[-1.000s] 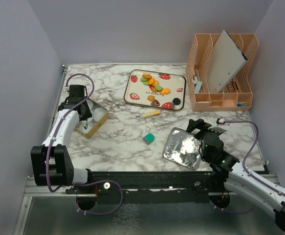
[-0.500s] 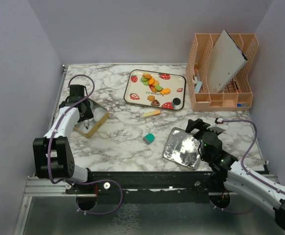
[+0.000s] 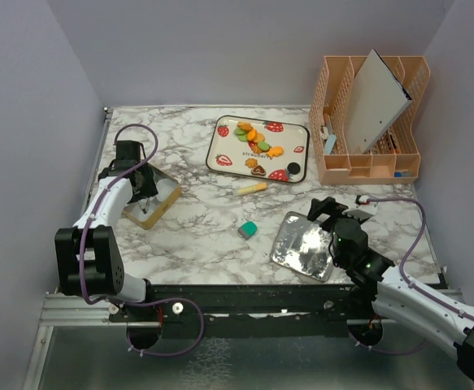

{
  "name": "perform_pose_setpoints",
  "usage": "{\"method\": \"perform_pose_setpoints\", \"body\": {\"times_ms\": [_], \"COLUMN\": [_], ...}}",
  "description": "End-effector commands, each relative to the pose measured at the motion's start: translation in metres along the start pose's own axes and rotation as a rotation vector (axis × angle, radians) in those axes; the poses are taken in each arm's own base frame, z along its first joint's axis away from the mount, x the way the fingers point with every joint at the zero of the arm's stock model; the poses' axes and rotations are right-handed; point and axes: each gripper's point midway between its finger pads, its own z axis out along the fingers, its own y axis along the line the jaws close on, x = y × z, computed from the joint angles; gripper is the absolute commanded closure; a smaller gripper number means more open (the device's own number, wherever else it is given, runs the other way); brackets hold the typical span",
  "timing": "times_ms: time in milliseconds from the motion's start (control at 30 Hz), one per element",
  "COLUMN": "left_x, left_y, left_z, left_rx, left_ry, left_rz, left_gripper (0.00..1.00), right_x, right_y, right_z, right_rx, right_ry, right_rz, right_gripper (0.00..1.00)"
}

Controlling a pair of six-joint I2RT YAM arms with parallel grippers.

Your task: Pack the cookies

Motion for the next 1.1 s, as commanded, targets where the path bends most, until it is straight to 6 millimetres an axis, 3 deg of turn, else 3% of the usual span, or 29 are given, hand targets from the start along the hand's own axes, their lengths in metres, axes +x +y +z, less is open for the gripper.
{"method": "perform_pose_setpoints", "body": {"times_ms": [0,267,567,800,1067], "left_x": [-0.025,-0.032,-0.04,-0.027,0.013], "left_y": [0.0,-0.003,-0.031,-0.084,-0.159], "left_z": [-0.015,-0.032,-0.072,-0.102,-0.108], "left_rx": [0.008,0.035,0.146,0.237,0.35], "left_ry": [-0.093,-0.14,-0.19,-0.199,-0.124], "left_rz": [-0.011,-0.024,0.007,0.133,0.294], "left_gripper": [0.48,0.51,0.61,0.64,0.64], "right_x": [-0.003,-0.002,-0.002,-0.003,-0.004], "right_y": [0.006,0.006,0.007,0.007,0.006], "right_z": [0.001,0.001,0.001,0.001,0.0], "right_rx": [-0.02,-0.02,-0.023,-0.024,-0.024], "right_ry": [-0.009,-0.006,-0.004,-0.005,-0.009], "right_rz": [0.016,0.008,0.005,0.008,0.011], "right_gripper": [0.0,0.0,0.0,0.0,0.0]}}
